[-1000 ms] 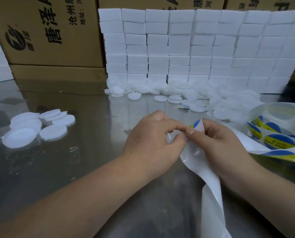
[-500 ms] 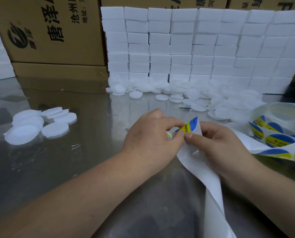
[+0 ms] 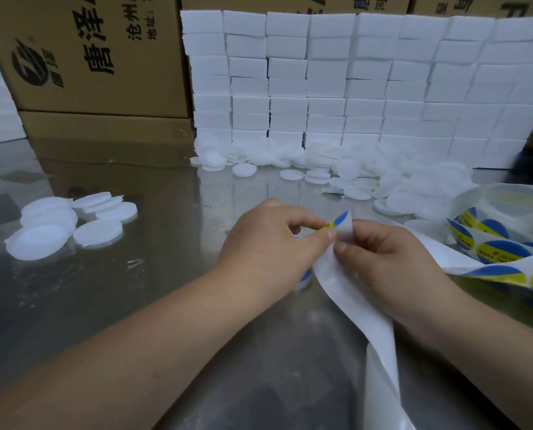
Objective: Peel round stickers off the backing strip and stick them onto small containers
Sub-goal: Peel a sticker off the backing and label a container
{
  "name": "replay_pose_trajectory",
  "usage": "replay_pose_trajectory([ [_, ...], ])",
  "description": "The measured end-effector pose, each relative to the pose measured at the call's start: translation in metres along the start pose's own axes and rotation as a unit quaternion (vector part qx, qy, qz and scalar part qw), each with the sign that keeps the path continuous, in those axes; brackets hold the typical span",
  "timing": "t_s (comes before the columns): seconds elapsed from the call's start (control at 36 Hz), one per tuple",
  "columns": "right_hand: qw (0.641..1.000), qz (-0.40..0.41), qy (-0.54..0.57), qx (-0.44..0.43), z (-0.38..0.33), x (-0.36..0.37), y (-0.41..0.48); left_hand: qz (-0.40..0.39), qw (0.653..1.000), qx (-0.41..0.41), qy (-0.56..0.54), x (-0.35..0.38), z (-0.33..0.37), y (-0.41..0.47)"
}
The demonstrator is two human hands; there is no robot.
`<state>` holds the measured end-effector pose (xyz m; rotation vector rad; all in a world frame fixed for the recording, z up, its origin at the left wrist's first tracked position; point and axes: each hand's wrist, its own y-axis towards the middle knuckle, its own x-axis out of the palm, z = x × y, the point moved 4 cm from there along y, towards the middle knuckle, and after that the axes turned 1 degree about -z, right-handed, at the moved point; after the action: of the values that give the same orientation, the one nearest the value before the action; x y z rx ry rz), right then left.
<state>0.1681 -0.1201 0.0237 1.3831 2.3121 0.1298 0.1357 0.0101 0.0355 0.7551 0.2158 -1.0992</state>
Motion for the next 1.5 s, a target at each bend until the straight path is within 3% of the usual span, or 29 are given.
replay_pose_trajectory([
  [0.19, 1.0, -0.006, -0.015, -0.01, 0.0, 0.001, 0.0, 0.058, 0.989, -0.079, -0.115, -0.009, -0.012, 0.007],
  [0.42, 0.997, -0.013, 0.07, -0.024, -0.001, 0.003, 0.0, 0.134, 0.978, -0.121, -0.101, -0.017, -0.025, 0.013],
  [0.58, 0.994, 0.07, 0.026, -0.074, -0.003, -0.008, 0.001, 0.168, 0.966, -0.147, -0.133, -0.026, -0.03, 0.017],
  [0.72, 0.982, 0.126, -0.073, -0.124, -0.009, -0.015, -0.001, 0.15, 0.982, -0.091, -0.07, -0.027, -0.021, 0.014],
  [0.89, 0.966, 0.132, -0.127, -0.182, -0.019, -0.01, -0.004, 0.133, 0.99, 0.006, 0.039, -0.026, -0.004, 0.005],
  [0.97, 0.971, 0.12, -0.126, -0.163, -0.015, -0.01, -0.002, 0.137, 0.989, 0.033, 0.054, -0.026, -0.002, 0.004],
  [1.11, 0.987, 0.133, -0.065, -0.056, -0.005, -0.015, 0.0, 0.124, 0.984, 0.077, 0.099, -0.024, 0.004, 0.0],
  [1.28, 0.986, 0.144, 0.083, -0.011, -0.01, -0.02, -0.001, 0.115, 0.983, 0.101, 0.103, -0.024, 0.008, -0.001],
  [1.5, 0.98, 0.161, 0.116, 0.025, -0.008, -0.02, 0.0, 0.106, 0.983, 0.101, 0.109, -0.024, 0.007, 0.002],
])
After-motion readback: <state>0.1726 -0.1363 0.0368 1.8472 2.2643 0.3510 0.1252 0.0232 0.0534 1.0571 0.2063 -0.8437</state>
